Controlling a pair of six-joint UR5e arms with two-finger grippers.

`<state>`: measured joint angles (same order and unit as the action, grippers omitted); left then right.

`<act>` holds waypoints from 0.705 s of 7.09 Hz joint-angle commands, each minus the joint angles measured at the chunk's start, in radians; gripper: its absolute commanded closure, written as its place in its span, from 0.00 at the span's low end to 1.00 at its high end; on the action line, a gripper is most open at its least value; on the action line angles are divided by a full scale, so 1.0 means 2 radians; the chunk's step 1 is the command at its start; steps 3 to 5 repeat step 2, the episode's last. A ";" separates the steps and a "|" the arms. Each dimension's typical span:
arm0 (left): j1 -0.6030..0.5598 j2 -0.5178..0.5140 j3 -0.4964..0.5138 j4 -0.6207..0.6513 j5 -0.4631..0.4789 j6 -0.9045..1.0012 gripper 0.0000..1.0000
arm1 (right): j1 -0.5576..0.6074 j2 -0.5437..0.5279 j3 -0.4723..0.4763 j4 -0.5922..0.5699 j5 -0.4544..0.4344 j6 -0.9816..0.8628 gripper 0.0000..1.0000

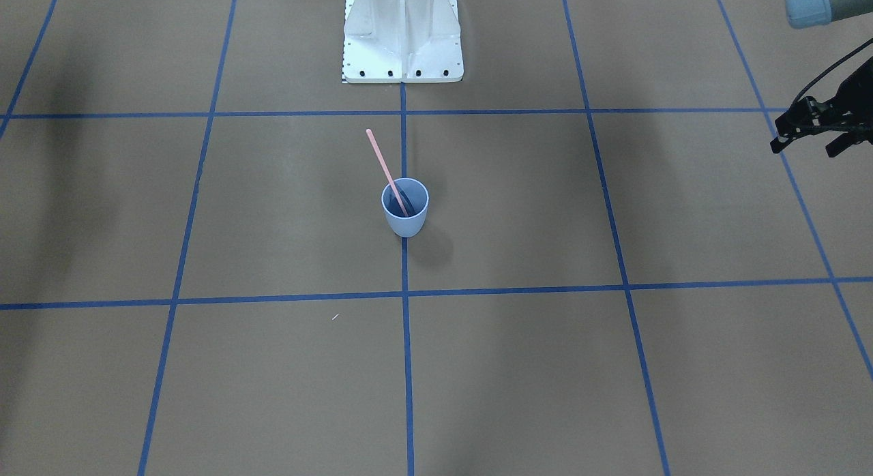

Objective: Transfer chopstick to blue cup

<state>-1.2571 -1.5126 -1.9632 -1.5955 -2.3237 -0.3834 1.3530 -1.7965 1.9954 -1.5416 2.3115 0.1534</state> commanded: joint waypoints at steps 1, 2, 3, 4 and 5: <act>0.000 0.000 0.001 -0.001 0.001 0.001 0.01 | 0.000 0.005 0.000 0.000 0.000 0.002 0.00; 0.000 0.000 0.000 -0.001 0.002 0.001 0.01 | 0.002 0.005 0.001 0.000 0.001 0.002 0.00; 0.000 0.000 0.000 -0.001 0.002 0.001 0.01 | 0.002 0.005 0.001 0.000 0.001 0.002 0.00; 0.000 0.000 0.000 -0.001 0.002 0.001 0.01 | 0.002 0.005 0.001 0.000 0.001 0.002 0.00; 0.000 0.000 0.000 -0.001 0.002 0.001 0.01 | 0.002 0.005 0.001 0.000 0.001 0.002 0.00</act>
